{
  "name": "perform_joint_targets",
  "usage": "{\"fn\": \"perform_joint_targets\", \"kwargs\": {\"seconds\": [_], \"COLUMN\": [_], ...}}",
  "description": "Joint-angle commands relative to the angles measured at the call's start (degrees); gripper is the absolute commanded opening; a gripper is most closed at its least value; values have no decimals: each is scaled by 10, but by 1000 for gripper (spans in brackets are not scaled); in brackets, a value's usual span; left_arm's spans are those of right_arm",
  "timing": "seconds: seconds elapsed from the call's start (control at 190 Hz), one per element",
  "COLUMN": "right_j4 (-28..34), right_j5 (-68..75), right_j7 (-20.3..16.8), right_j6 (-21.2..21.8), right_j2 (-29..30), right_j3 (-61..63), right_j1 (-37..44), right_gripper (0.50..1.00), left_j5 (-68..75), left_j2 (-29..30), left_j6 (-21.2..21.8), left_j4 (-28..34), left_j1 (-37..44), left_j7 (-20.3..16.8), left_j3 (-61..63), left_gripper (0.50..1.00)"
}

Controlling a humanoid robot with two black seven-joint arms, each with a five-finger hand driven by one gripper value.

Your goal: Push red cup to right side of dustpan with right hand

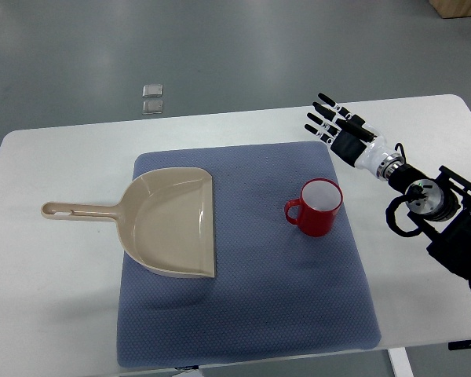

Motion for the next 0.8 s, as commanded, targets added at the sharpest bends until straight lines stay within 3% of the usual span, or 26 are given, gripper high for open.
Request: {"fn": "perform_joint_targets", "kwargs": {"seconds": [0.0,0.227,0.437,0.548,0.796], "right_j4": [0,1,3,4,7], "right_j5": [0,-3,-35,-115,-240], "right_j7": [0,-1,-3,1,38], "right_j6": [0,6,69,136,136], "right_j2": [0,-1,-11,-48,-120], "right_j3": [-1,-7,-10,-8,-7], "right_j1": [0,1,2,-2,-3], "right_gripper": [932,932,932,932,932], "left_j5": [0,0,0,0,0], "left_j2": [0,0,0,0,0], "left_j6": [0,0,0,0,0], "left_j4": [0,0,0,0,0], "left_j1": [-1,-1,-1,-1,-1], "left_j7": [0,0,0,0,0], "left_j3": [0,0,0,0,0], "left_gripper": [1000,1000,1000,1000,1000]}}
